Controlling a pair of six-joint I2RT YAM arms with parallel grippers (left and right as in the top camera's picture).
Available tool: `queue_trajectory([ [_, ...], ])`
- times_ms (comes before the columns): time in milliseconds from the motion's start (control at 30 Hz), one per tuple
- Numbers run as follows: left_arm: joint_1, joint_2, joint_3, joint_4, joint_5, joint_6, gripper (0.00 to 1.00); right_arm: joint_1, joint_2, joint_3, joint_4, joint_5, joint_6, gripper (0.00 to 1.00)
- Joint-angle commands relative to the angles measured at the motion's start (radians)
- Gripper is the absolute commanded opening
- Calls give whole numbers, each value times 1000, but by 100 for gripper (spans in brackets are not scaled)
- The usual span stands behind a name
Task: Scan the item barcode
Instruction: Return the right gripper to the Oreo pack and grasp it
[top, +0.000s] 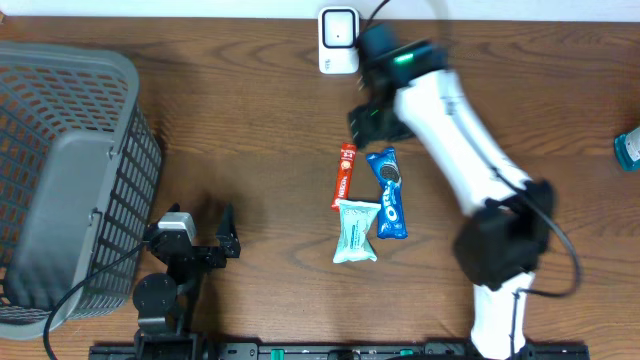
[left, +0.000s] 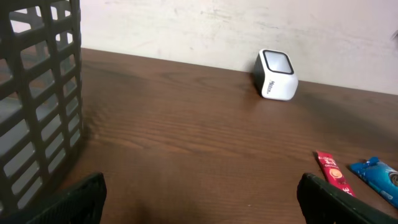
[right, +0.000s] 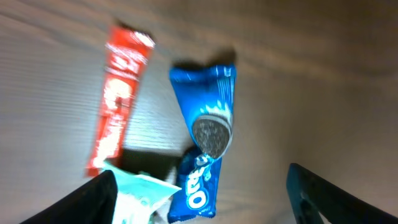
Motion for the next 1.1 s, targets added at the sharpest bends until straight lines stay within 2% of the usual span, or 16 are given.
queue_trajectory([
  [0, 6, 0, -14, -36, 13, -5, 98, 77, 92, -1, -37, 177, 193, 78],
  [133, 6, 0, -14, -36, 13, -5, 98, 138, 190, -1, -110, 242, 303, 74],
  [233, 6, 0, -14, -36, 13, -5, 98, 140, 223, -1, -157, 248, 333, 71],
  [367, 6, 0, -14, -36, 13, -5, 98, 130, 235, -26, -175, 278, 365, 71],
  [500, 6, 0, -14, -36, 13, -5, 98, 118, 235, -101, -122, 278, 366, 75],
  [633, 6, 0, -14, -36, 13, -5, 98, 113, 236, -206, 21, 257, 323, 80],
  [700, 6, 0, -14, -36, 13, -5, 98, 113, 236, -253, 64, 258, 322, 78],
  [733, 6, 0, -14, -36, 13, -5, 98, 113, 236, -272, 80, 259, 323, 72],
  [800, 6, 0, -14, -36, 13, -5, 98, 109, 236, -318, 107, 271, 354, 50],
  [867, 6, 0, -14, -36, 13, -5, 98, 97, 236, -362, 114, 284, 402, 1],
  [1067, 6, 0, -14, -36, 13, -5, 98, 77, 236, -435, 75, 288, 426, 1],
])
